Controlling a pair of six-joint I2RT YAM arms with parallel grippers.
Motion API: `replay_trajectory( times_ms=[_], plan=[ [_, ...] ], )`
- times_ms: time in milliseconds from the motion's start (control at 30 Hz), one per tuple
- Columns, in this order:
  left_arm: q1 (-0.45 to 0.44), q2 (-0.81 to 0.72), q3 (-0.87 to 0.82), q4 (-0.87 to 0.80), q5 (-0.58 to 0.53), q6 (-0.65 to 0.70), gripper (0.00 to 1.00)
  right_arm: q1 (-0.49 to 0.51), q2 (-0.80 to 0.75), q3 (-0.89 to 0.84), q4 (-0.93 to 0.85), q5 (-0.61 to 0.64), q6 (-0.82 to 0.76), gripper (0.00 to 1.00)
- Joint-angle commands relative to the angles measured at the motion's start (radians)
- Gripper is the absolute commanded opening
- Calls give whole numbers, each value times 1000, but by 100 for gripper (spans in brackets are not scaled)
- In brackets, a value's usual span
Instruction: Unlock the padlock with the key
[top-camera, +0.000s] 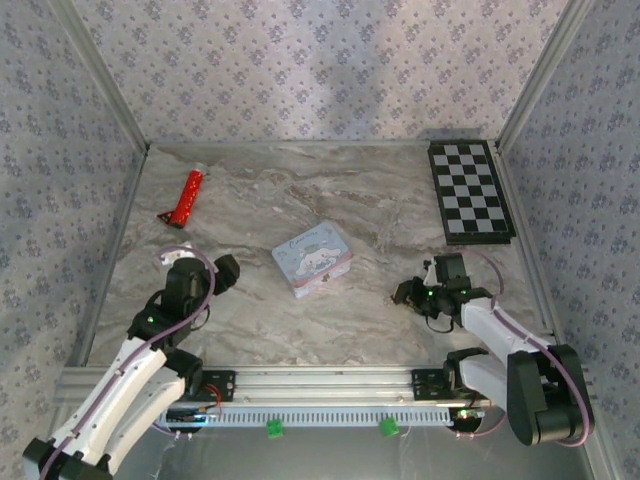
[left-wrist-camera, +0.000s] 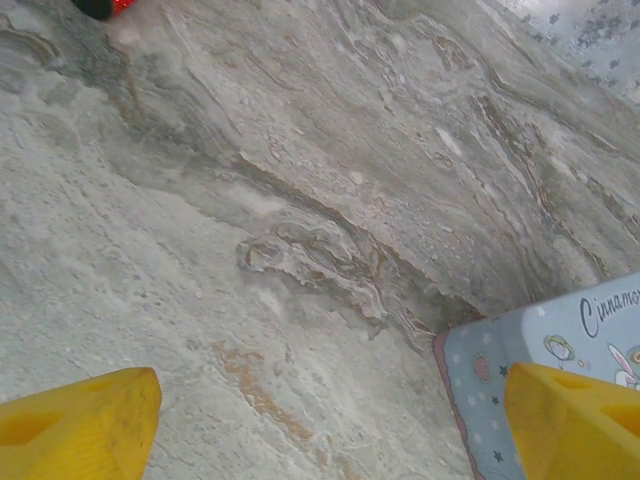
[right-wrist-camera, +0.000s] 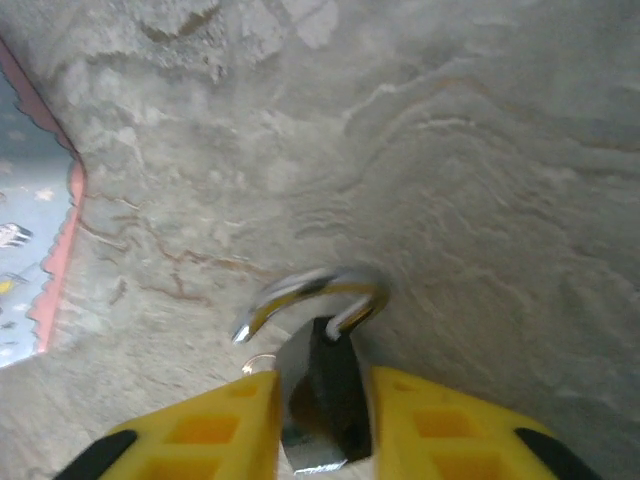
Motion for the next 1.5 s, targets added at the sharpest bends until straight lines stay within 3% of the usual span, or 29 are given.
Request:
replay_trajectory(
  times_ms=[0, 133, 167, 267, 400, 567, 633, 667, 733, 767, 867, 1000, 1200, 1300, 1367, 1467],
  plan=[
    [9, -14, 9, -21, -41, 48, 89, -9, -20, 20, -71, 52, -8, 34],
    [12, -14, 31, -39, -98, 63, 90, -19, -69, 30, -117, 107, 5, 52],
    [13, -14, 41, -43, -122, 67, 100, -21, -83, 38, -134, 120, -1, 54],
    [13, -8, 61, -42, -215, 92, 100, -26, -144, 77, -204, 183, -13, 56],
    [14, 31, 80, -7, -419, 120, 100, -39, -187, 176, -305, 293, -106, 64],
    [14, 117, 74, 154, -543, 279, 100, -90, -170, 273, -320, 485, -204, 67],
    [26, 167, 47, 274, -573, 375, 100, -97, -162, 270, -257, 629, -225, 68],
    [40, 194, 31, 334, -553, 417, 100, -97, -159, 256, -201, 691, -261, 70],
    [93, 272, 14, 422, -455, 446, 100, -107, -151, 198, -51, 753, -332, 86],
    [114, 308, 10, 448, -424, 444, 100, -121, -143, 183, -14, 769, -341, 87],
    [128, 411, 24, 495, -466, 461, 100, -148, -95, 154, 93, 806, -398, 87],
    [139, 508, -16, 725, -465, 637, 100, -148, 5, 105, 285, 840, -474, 87],
    [180, 749, -65, 1044, -393, 764, 100, -61, 191, 73, 637, 841, -650, 89],
    [228, 797, -141, 1299, -113, 885, 100, -49, 263, 61, 808, 724, -759, 89],
    [309, 846, -159, 1350, 88, 829, 100, -50, 300, 53, 890, 627, -840, 89],
    [375, 1004, -181, 1590, 113, 767, 100, -76, 317, 91, 829, 549, -830, 89]
  ],
)
